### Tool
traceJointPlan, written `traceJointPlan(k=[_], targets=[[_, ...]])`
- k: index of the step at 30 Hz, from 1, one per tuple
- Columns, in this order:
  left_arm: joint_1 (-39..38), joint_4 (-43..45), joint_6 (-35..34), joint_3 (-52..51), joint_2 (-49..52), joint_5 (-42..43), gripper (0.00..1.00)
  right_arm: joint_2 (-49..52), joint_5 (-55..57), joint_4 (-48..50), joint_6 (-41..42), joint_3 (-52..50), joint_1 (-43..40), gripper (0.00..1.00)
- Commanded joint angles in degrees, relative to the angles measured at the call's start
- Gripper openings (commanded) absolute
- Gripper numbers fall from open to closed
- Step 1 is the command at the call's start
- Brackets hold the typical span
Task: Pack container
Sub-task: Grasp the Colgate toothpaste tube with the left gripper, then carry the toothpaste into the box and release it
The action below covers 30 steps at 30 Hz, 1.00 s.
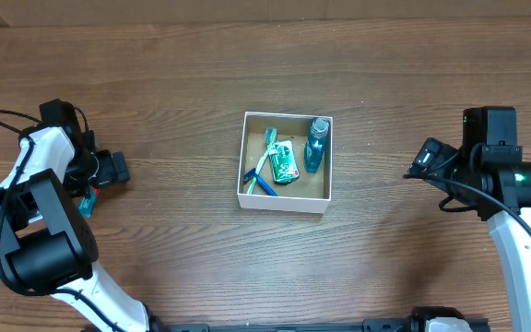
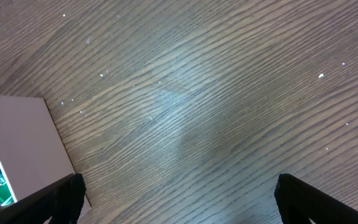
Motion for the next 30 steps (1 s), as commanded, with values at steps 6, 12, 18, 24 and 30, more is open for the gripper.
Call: traceJointPlan(k=[6,12,18,24,30], targets=[[0.0,0.0,0.63,-0.5,1.22,4.79,0.66,-0.42,-0.26,0.2,-0.37,0.13,-0.15,1.0],[0.0,0.0,0.61,-0.5,1.22,4.96,0.38,-0.42,-0.24,-0.02,-0.37,0.13,-0.15,1.0],[0.0,-0.02,0.44,-0.5,1.22,5.35,0.25,-0.42,-0.24,-0.02,-0.37,0.13,-0.15,1.0],[0.0,-0.74,-0.92,-0.17,1.03,5.35,0.1,-0.42,-0.24,-0.02,-0.37,0.13,-0.15,1.0],[-0.98,-8.92,-2.43,8.55,-1.18,9.68,0.04,-0.42,-0.24,0.0,-0.37,0.13,-0.15,1.0]])
